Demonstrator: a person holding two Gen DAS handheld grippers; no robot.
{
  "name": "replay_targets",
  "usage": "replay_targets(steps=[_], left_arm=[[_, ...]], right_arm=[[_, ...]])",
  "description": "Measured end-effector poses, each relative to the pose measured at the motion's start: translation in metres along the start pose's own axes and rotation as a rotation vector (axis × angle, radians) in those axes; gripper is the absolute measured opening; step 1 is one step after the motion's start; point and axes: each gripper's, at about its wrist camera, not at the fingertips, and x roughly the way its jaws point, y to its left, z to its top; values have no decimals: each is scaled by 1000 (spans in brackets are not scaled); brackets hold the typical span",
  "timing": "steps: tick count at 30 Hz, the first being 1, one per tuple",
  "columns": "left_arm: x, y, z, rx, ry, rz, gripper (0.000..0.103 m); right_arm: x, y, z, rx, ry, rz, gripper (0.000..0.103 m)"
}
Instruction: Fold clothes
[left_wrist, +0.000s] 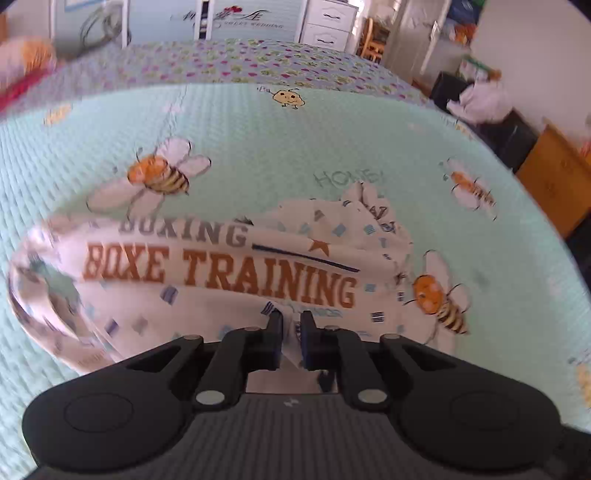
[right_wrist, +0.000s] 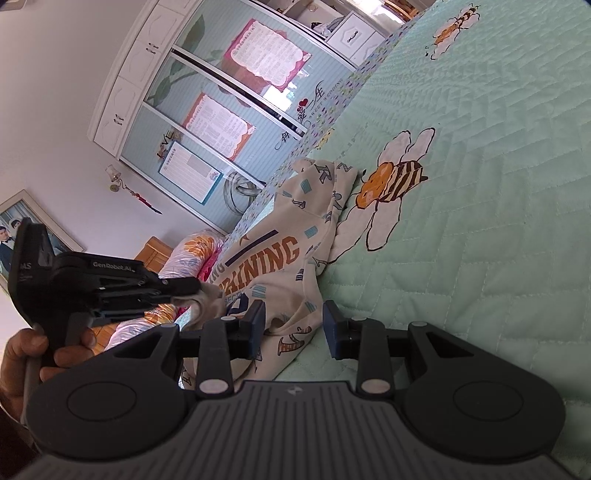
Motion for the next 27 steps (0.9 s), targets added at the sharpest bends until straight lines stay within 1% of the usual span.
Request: replay_targets(steps=[3,4,6,7,8,10,12,13,15,16,17,19,22,23,24,27], left_arm=[[-30,23,-2,-127,-85,-83,20],[-43,30,-3,-155,-124,-100,26],[-66,42,-12,-192,-193,-104,49],[-74,49,-18,-210,-212,-107,52],[-78,55,-24,-228,-219,-111,53],[-80,67,-38,-268,-202,-107,53],[-71,77,-58,-301,-160,-58,53],[-64,77,-69,-286,-126,-40,53],[-52,73,-88,-224,-76,-4,51],[-48,67,-96,-176,-68,24,51],[-45,58,-103,-97,-79,65,51],[-41,34,-117,92,-112,153,51],[-30,6,-135,343,-123,202,52],[-26,1,-139,395,-138,229,52],[-23,0,-140,423,-155,250,52],[-12,0,-134,449,-176,280,52]], right_arm=[[-1,-1,0,4,-1,4,35],[-1,-1,0,5,-1,5,35],[0,-2,1,5,0,5,35],[0,-2,1,4,0,5,35],[0,-2,1,4,0,4,35],[-1,-1,1,3,0,3,35],[-1,-1,0,1,1,0,35],[-1,0,1,1,1,0,35],[-2,0,1,0,1,-1,35],[-2,0,1,0,1,-1,35],[-2,0,1,-1,1,-2,35],[-3,1,1,-1,1,-3,35],[-3,1,0,-1,1,-3,35],[-2,1,0,-1,1,-3,35],[-2,1,0,-1,1,-3,35],[-3,2,0,-1,1,-3,35]])
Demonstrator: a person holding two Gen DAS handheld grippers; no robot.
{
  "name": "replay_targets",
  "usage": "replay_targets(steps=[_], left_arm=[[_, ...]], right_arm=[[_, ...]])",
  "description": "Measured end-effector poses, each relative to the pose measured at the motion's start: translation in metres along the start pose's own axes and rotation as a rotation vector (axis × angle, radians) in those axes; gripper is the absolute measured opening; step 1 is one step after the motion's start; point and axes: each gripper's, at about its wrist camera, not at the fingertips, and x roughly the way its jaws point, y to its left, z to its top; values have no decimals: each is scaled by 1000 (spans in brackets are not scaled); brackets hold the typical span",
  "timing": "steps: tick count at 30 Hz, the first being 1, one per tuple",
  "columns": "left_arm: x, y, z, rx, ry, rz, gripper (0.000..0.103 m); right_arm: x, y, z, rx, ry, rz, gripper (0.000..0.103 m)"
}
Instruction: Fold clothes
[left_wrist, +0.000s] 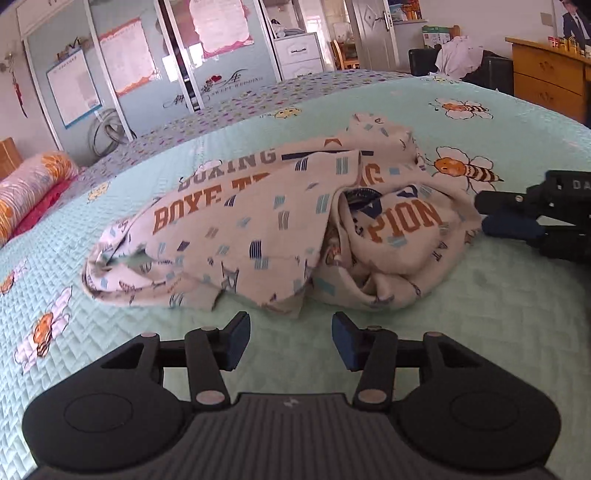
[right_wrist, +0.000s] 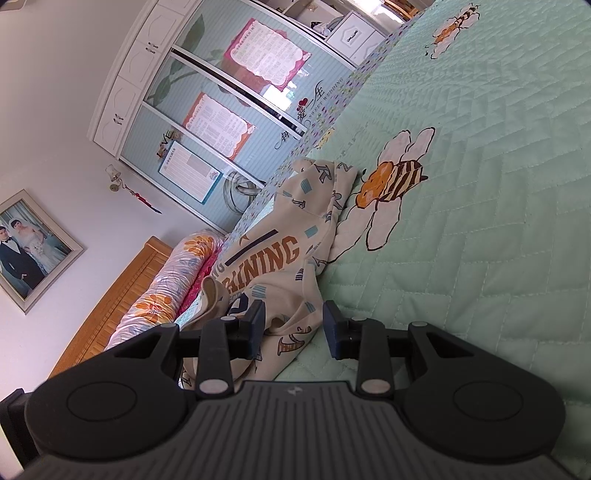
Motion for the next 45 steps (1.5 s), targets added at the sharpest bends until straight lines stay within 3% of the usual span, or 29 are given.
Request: replay_targets(steps=[3,4,5,6,11,15,20,25,31,34,37,40,45], left_arm=[[14,3,3,21,1,46,49],[18,4,4,28,3,46,41],[21,6,6,30,7,38,12],[23,9,8,22,14,29,8],[3,34,25,-134,-28,37,8],[-39,77,32,-322,-87,44,7],[-94,131,19,-500,-131,105,7],[-134,159,-5,-559,-149,159,7],[-155,177,-31,-617,-137,179,7],[-149,185,-41,-638,-107,219,7],[-124,195,-58,-674,-16,285,8],[-95,201,-79,-716,102,267,8],[-84,193,-99,-689,172,263,14]], right_arm=[[1,0,0,0,0,0,35],[1,0,0,0,1,1,35],[1,0,0,0,1,1,35],[2,-1,0,0,1,1,35],[2,-1,0,1,2,1,35],[2,-1,0,2,3,0,35],[2,-1,0,6,3,3,35],[1,-1,1,17,6,10,35],[-3,5,1,-3,10,-28,37],[-2,19,-4,-75,31,-68,46],[0,36,-12,-170,57,-106,58],[7,50,-21,-244,90,-140,63],[28,64,-27,-301,139,-168,68]])
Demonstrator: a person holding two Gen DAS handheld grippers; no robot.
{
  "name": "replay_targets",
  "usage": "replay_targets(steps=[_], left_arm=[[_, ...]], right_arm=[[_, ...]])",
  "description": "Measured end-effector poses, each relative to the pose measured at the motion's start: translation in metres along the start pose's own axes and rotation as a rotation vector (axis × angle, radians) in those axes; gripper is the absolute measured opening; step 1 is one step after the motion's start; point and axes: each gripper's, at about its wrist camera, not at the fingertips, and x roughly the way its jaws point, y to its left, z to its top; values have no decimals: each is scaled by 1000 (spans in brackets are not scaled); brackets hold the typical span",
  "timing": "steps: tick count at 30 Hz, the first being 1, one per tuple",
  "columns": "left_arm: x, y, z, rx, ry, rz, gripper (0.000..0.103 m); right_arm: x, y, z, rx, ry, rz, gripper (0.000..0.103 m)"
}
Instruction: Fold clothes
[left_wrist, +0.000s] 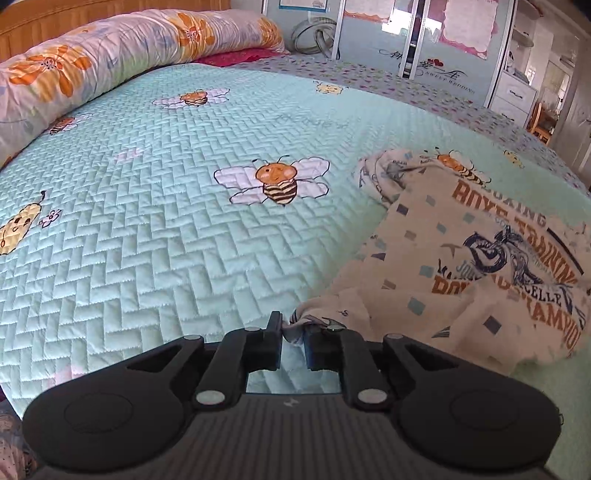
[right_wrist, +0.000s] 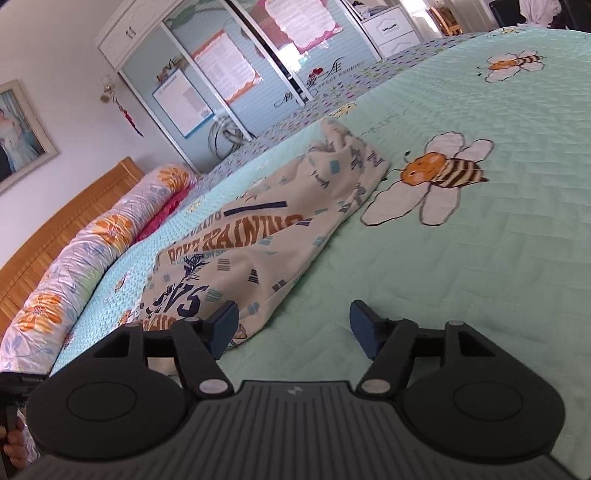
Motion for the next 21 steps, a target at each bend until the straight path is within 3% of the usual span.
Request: replay_targets(steps=[6,8,9,10,12,16,21], left_arm=[[-12,8,-2,-20,10,7,26],[-17,11,-2,-28,16,1,28],[-20,11,-2,-30,17,-3,29],[-24,11,-3,-29,16,-8,29],[-33,11,-5,-12,8,-13,30],[-49,11,-5,3,-25,-14,37],[-59,5,-4,11,-45,-35,42]], right_arm=[[37,41,0,-167,79,-33,67],[46,46,2,-166,91,-26,52],[50,47,3,-144,100,-25,22],[50,45,5,-108,103,-24,2],[46,39,8,-38,90,-19,2],[10,29,18,46,-19,3,2],[-42,10,39,55,-140,-45,2]])
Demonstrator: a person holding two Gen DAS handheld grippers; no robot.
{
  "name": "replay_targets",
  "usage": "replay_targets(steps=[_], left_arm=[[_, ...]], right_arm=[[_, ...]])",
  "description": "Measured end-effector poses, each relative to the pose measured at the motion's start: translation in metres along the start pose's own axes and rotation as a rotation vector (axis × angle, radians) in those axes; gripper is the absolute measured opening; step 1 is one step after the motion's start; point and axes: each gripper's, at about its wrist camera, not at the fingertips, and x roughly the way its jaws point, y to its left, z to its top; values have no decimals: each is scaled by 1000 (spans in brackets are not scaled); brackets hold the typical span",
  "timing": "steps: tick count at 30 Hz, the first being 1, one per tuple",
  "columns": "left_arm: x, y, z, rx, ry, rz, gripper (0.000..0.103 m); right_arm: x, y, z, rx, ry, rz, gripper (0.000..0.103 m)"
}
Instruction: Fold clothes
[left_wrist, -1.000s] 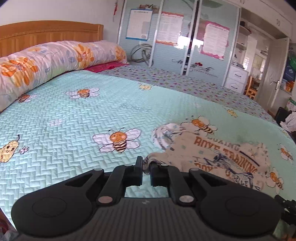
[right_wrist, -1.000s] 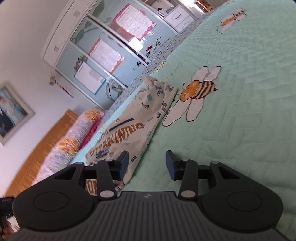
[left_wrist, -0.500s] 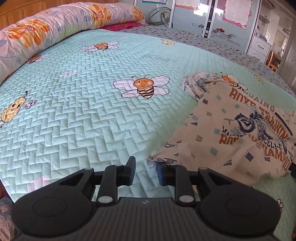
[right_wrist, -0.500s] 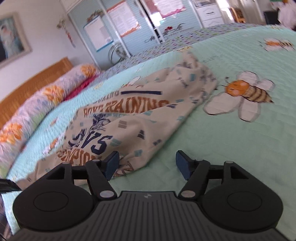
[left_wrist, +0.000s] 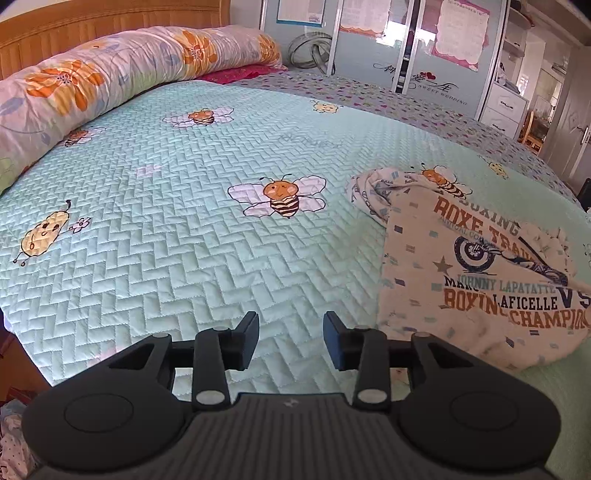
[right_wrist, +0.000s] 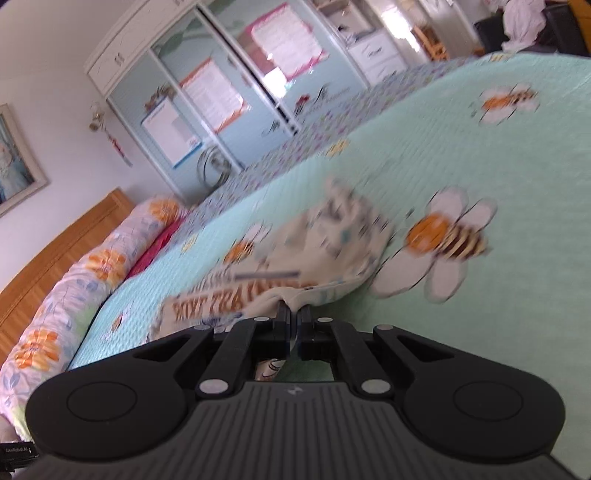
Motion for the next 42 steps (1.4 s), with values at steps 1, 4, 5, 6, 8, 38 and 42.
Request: replay_targets(steps=[1,4,5,6,8,38,42], left_arm=[[-1,-4,0,10,1,-13,42],[-3,-15,-1,42,3,-50,47],[-3,-19,-2,54,3,-62,48],[-3,-23,-3,64,5,-71,51],[1,-30,-5,77,10,-87,53],[65,-77,32,55,119,-124,59],[71,-93,38,79,112,-123,59]], right_arm=[[-9,-3,5,7,-16,-2,2],[-31,-4,8,0,-39,13,1],[-37,-5,6,-8,-32,19,2],[-42,-6,3,-17,-22,24,1],[-47,-9,-5,-42,13,18,1],[171,-39,72,-38,224,-136,17],[122,-49,62,-46,93,-167,11]])
